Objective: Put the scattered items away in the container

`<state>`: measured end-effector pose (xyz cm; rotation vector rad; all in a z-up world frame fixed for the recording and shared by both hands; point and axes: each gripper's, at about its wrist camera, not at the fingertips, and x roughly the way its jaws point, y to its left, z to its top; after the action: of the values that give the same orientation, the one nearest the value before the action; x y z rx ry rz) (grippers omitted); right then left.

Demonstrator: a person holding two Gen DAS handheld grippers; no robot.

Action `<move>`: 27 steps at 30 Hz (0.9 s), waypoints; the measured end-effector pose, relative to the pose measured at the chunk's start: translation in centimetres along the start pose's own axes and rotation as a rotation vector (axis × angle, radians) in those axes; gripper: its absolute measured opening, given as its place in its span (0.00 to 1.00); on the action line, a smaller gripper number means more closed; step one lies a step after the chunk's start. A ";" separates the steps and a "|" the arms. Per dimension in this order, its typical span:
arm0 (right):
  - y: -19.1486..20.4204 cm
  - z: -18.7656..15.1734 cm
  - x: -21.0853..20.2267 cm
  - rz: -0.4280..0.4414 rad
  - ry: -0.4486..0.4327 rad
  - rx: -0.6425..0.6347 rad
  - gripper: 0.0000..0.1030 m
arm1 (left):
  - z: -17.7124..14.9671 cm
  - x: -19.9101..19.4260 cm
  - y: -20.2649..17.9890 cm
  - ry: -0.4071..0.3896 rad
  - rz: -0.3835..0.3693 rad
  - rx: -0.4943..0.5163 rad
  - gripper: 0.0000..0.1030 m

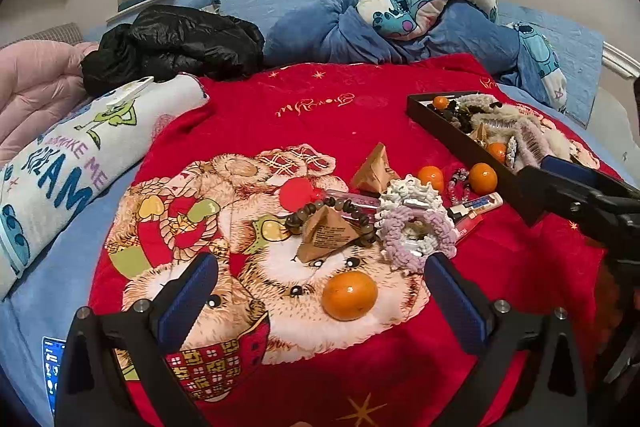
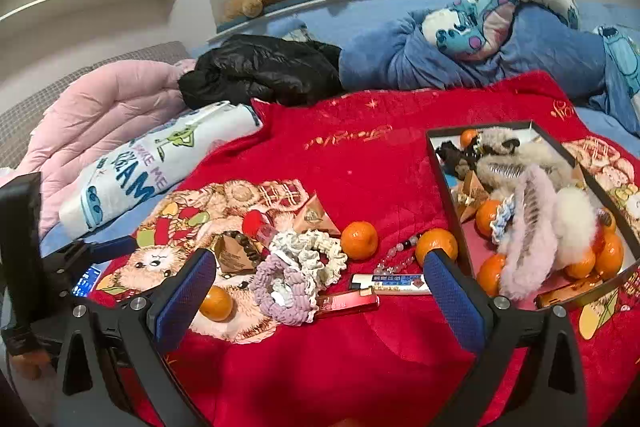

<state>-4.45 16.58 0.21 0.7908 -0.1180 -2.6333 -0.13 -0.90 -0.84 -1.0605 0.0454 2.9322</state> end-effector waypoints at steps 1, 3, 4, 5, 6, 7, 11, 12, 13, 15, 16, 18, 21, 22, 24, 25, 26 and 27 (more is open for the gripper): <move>0.1 0.0 0.3 -0.004 0.004 -0.010 1.00 | 0.0 0.0 0.2 0.009 -0.002 -0.004 1.00; 0.4 -0.1 0.6 -0.004 0.004 -0.016 1.00 | -0.1 -0.1 0.3 0.031 -0.002 0.000 1.00; 0.4 -0.2 0.8 0.000 0.011 -0.018 1.00 | -0.1 -0.1 0.4 0.022 -0.003 -0.001 1.00; 0.5 -0.2 0.9 0.003 0.017 -0.022 1.00 | -0.1 -0.2 0.5 0.013 -0.003 -0.002 1.00; 0.7 -0.3 1.0 0.006 0.019 -0.024 1.00 | 0.0 -0.2 0.5 0.010 -0.001 0.000 1.00; 0.8 -0.4 1.1 0.007 0.020 -0.029 1.00 | 0.0 -0.3 0.5 0.008 0.000 0.002 1.00; 0.9 -0.4 1.0 0.021 0.010 -0.024 1.00 | 0.2 -0.5 0.2 -0.009 -0.018 0.001 1.00; 0.9 -0.4 0.9 0.023 0.004 -0.020 1.00 | 0.3 -0.5 0.1 -0.011 -0.019 0.007 1.00; 0.9 -0.4 0.8 0.024 0.003 -0.018 1.00 | 0.3 -0.6 -0.1 -0.014 -0.016 0.014 1.00; 0.8 -0.3 0.7 0.020 -0.003 -0.017 1.00 | 0.2 -0.6 -0.2 -0.012 -0.012 0.018 1.00; 0.8 -0.3 0.7 0.020 -0.005 -0.010 1.00 | 0.2 -0.5 -0.2 -0.009 -0.014 0.018 1.00; 0.7 -0.3 0.7 0.011 -0.001 -0.006 1.00 | 0.1 -0.4 -0.2 -0.012 -0.025 0.009 1.00; 0.6 -0.3 0.7 0.010 0.007 0.003 1.00 | 0.1 -0.1 -0.4 -0.001 -0.017 0.021 1.00; 0.6 -0.3 0.7 0.014 0.008 0.005 1.00 | 0.1 -0.1 -0.4 -0.001 -0.015 0.023 1.00; 0.5 -0.3 0.7 0.021 0.008 0.006 1.00 | 0.1 -0.2 -0.3 -0.014 -0.011 0.015 1.00; 0.5 -0.2 0.6 0.023 0.006 0.008 1.00 | 0.2 -0.3 -0.2 -0.022 -0.007 0.008 1.00; 0.4 -0.2 0.5 0.025 0.003 0.010 1.00 | 0.2 -0.3 -0.1 -0.023 -0.005 0.008 1.00; 0.4 -0.2 0.5 0.026 -0.001 0.013 1.00 | 0.3 -0.4 0.1 -0.030 -0.004 0.004 1.00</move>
<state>-4.58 16.05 -0.08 0.7867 -0.1448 -2.6117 0.01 -0.99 -0.40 -1.0153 0.0481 2.9427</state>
